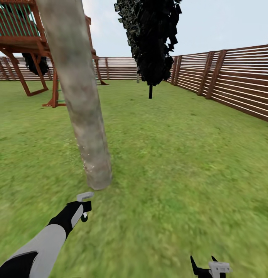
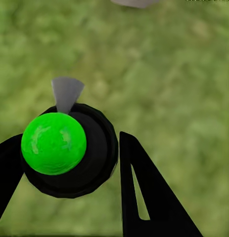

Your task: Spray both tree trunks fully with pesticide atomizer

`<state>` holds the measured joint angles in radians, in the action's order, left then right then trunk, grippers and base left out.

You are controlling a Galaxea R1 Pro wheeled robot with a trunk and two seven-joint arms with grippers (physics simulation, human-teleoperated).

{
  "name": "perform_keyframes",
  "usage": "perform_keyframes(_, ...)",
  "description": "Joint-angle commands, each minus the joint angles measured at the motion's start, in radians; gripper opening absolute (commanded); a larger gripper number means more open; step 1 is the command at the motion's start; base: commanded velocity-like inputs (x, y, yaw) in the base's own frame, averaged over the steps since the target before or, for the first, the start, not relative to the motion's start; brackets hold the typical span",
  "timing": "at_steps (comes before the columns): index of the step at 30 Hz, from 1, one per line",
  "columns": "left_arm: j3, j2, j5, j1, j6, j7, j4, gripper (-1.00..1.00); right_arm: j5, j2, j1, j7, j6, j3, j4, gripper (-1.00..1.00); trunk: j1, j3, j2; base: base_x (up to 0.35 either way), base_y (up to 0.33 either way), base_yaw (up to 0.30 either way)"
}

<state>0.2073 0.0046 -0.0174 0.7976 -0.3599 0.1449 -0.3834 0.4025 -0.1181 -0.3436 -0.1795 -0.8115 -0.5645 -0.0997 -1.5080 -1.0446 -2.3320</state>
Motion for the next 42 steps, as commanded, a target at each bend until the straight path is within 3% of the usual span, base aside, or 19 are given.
perform_keyframes(1, 0.0, 0.0, 0.001, 0.0, 0.001, 0.001, 0.0, -1.0, 0.0, 0.0, 0.0, 0.0, 0.0, 0.0, 0.0, 1.0, 0.0, 0.0, 0.0, 0.12, -0.267, 0.278)
perform_keyframes(11, 0.0, 0.0, 0.002, 0.0, 0.001, 0.0, 0.0, -1.0, -0.001, 0.0, 0.0, 0.0, 0.0, 0.0, 0.0, 1.0, 0.0, 0.0, 0.0, 0.157, -0.259, 0.264)
perform_keyframes(24, -0.001, -0.002, 0.001, 0.0, 0.001, 0.0, 0.001, -1.0, 0.0, -0.001, 0.0, 0.0, 0.0, 0.0, -0.002, 1.0, 0.0, 0.0, 0.0, 0.161, -0.242, 0.027)
perform_keyframes(42, 0.0, -0.003, 0.003, 0.0, 0.001, 0.001, 0.0, -1.0, 0.0, 0.0, 0.0, 0.0, 0.0, 0.001, -0.001, 1.0, 0.0, 0.0, 0.0, 0.097, -0.224, 0.253)
